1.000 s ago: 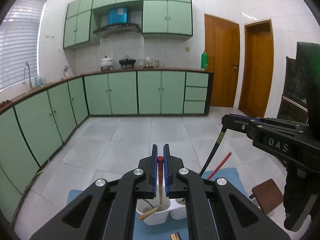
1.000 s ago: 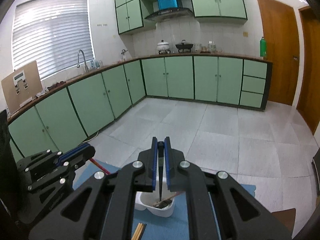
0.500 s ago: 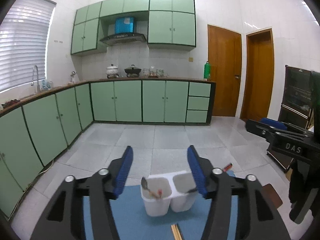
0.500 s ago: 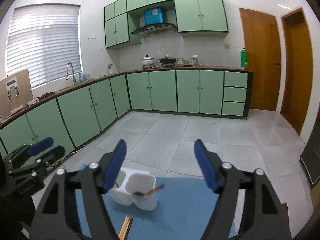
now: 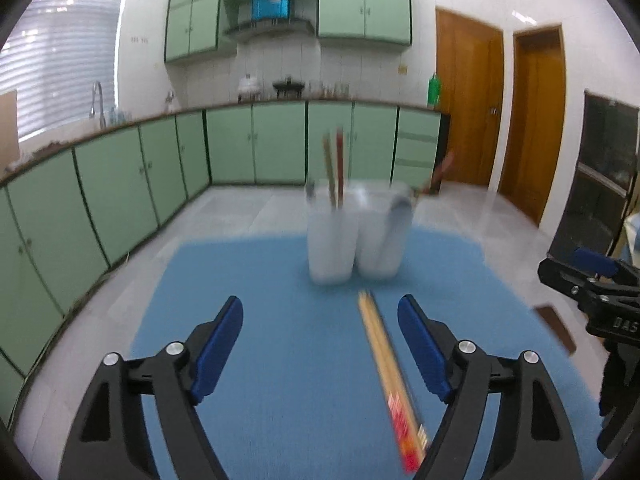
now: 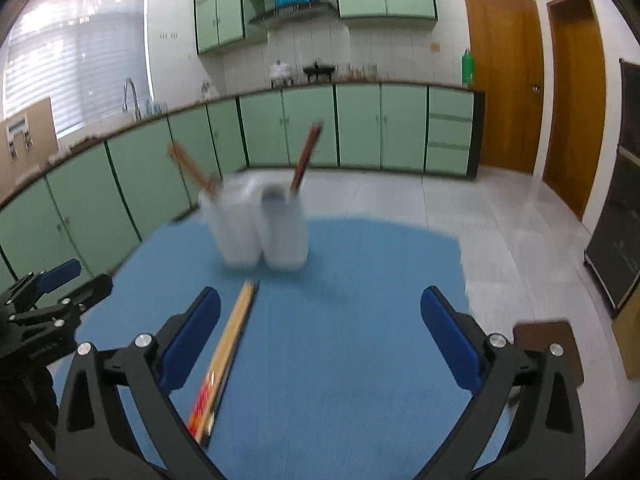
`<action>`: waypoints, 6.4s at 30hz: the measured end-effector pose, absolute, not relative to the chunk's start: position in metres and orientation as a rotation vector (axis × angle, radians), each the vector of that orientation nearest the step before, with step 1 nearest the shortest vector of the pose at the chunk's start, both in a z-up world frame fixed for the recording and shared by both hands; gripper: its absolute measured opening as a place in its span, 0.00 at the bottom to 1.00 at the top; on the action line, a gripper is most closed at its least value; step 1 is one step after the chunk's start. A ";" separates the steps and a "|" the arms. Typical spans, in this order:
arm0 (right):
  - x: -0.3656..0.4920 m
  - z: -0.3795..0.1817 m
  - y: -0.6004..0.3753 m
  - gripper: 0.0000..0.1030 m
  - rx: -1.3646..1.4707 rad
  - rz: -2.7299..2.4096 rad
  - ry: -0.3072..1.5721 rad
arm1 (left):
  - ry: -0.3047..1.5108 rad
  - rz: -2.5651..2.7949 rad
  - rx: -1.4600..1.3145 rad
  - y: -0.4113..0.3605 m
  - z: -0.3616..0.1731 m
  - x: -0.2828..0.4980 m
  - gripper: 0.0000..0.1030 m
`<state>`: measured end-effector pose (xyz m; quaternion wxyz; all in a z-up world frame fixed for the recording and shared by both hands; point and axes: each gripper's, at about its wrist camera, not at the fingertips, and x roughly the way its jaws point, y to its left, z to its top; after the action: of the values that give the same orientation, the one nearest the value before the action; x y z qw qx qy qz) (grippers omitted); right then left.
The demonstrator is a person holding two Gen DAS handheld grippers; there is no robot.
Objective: Organize utensils
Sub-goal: 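Move both open tools back down toward the remaining chopsticks, then grasp the black chopstick with the right tool while the left tool grasps a red chopstick, then lift both chopsticks over the white holder and open both tools to drop them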
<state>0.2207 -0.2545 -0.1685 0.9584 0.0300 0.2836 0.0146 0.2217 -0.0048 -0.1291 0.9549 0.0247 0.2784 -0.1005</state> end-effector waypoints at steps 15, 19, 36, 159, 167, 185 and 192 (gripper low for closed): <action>0.193 -0.254 -0.194 0.81 0.059 0.070 0.797 | 0.789 -0.104 0.073 0.024 -0.222 0.193 0.76; 0.195 -0.261 -0.185 0.73 0.061 0.096 0.832 | 0.801 -0.100 0.075 0.025 -0.225 0.188 0.76; 0.198 -0.268 -0.174 0.53 -0.009 0.081 0.881 | 0.848 -0.086 0.076 0.028 -0.232 0.191 0.76; 0.231 -0.064 -0.249 0.06 0.111 0.227 0.604 | 0.530 -0.335 0.050 -0.043 -0.048 0.214 0.05; 0.252 -0.035 -0.251 0.06 0.108 0.270 0.576 | 0.499 -0.376 0.062 -0.051 -0.028 0.225 0.05; 0.342 0.080 -0.259 0.06 0.067 0.260 0.423 | 0.226 -0.380 0.054 -0.080 0.092 0.318 0.05; 0.399 0.065 -0.264 0.06 0.070 0.227 0.424 | 0.193 -0.309 0.070 -0.086 0.080 0.374 0.05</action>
<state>0.3991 -0.2639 0.0647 0.9706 0.0345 0.2101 0.1123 0.3741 -0.0864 0.0797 0.9828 0.0348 0.0961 -0.1536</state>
